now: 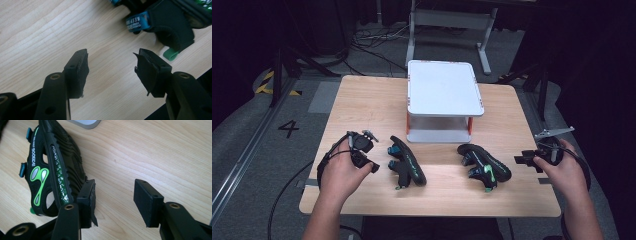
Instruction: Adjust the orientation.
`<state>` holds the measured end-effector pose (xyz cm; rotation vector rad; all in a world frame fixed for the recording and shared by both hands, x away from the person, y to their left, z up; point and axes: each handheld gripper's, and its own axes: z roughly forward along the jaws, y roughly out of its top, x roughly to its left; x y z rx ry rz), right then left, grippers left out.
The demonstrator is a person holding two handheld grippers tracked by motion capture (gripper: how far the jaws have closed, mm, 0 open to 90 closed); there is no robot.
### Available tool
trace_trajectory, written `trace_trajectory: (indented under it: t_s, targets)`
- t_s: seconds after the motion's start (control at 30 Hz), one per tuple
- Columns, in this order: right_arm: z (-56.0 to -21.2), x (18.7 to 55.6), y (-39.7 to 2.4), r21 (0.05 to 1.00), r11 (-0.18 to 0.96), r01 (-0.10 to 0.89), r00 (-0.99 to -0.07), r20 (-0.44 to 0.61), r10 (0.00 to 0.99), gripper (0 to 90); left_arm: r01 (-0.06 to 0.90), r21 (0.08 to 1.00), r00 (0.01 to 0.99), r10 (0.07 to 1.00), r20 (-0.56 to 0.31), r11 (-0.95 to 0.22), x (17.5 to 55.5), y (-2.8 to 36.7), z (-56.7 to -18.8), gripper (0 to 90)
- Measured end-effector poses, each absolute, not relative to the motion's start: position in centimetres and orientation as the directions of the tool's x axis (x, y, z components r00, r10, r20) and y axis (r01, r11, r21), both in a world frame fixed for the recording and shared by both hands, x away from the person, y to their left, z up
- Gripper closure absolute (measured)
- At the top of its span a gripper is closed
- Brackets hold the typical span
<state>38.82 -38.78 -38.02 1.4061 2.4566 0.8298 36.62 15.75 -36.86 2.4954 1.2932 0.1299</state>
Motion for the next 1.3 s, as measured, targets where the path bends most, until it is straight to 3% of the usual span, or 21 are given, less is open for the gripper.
trace_trajectory:
  t_s: [0.23,0.43,0.83,1.1,1.3]
  targets:
    - [-38.4,39.0,-38.8,0.540,0.356,0.763,-0.501,0.145,0.853,52.1,0.767,0.336,0.598,0.799,-0.065,-0.547,36.4,15.4,-36.6,42.1]
    - [-38.4,39.1,-38.3,0.513,0.420,0.748,-0.530,0.081,0.844,59.4,0.758,0.325,0.614,0.787,-0.065,-0.565,36.4,15.2,-36.8,42.3]
    - [-38.4,39.3,-37.5,0.513,0.443,0.735,-0.548,0.066,0.834,57.5,0.717,0.324,0.674,0.733,-0.092,-0.618,35.4,12.7,-37.0,38.4]
    - [-38.4,39.5,-36.9,0.517,0.452,0.727,-0.567,0.082,0.820,57.1,0.650,0.257,0.758,0.635,-0.151,-0.715,35.1,9.4,-39.1,36.0]
    - [-38.3,39.4,-36.8,0.520,0.452,0.725,-0.570,0.082,0.818,57.0,0.646,0.187,0.763,0.626,-0.160,-0.740,35.2,8.6,-40.6,35.5]
